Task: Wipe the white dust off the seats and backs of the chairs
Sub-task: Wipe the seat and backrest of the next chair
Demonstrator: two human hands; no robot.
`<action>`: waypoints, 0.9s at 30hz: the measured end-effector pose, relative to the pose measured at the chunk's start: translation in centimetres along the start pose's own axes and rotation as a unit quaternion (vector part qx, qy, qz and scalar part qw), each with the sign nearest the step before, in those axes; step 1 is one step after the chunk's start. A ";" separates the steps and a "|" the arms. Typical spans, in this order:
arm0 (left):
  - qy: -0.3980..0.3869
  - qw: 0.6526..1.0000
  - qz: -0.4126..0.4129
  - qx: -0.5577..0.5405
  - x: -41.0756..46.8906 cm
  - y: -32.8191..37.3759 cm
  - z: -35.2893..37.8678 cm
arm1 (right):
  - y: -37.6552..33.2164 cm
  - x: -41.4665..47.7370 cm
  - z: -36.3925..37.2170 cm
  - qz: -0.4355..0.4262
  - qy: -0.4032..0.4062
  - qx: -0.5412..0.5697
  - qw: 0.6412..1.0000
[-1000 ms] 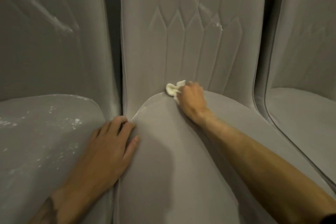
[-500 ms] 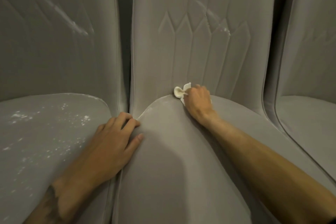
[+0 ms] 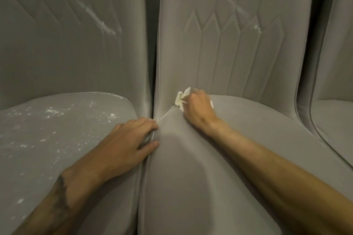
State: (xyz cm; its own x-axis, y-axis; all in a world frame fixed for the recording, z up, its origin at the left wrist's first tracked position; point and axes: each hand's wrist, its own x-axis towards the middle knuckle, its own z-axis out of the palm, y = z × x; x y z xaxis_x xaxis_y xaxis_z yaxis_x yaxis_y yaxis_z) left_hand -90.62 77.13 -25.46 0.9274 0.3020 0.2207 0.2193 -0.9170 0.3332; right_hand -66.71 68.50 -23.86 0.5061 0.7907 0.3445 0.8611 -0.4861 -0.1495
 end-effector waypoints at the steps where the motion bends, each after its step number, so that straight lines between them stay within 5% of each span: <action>1: -0.002 1.000 0.001 -0.002 0.0 -0.2 -0.1 | -1.4 -1.1 0.1 -0.042 0.006 0.018 0.999; 5: -0.002 1.000 0.001 -0.005 0.2 -0.4 -0.7 | -0.9 -3.5 -1.2 -0.168 -0.038 0.088 0.981; 10: 0.013 1.000 0.002 -0.002 0.0 -0.6 -1.0 | -0.8 -1.2 -0.9 -0.011 -0.019 0.019 1.000; 16: 0.003 0.999 -0.031 0.013 -0.5 -1.7 -1.4 | -4.6 -7.1 -2.0 -0.187 -0.058 0.176 0.965; 21: 0.010 0.999 -0.049 -0.013 -0.8 -1.9 -1.5 | -3.0 -4.2 -1.5 -0.084 0.004 0.150 0.985; 27: 0.017 0.998 -0.047 -0.024 -0.7 -2.2 -1.4 | -4.9 -6.4 -0.7 -0.200 -0.051 0.170 0.964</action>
State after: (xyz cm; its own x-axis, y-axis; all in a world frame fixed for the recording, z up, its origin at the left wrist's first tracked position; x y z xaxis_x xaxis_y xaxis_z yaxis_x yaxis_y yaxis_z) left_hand -92.21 79.30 -25.12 0.8925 0.3954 0.2170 0.2895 -0.8712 0.3964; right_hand -74.16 65.54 -24.69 0.1184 0.9300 0.3481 0.9457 0.0012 -0.3250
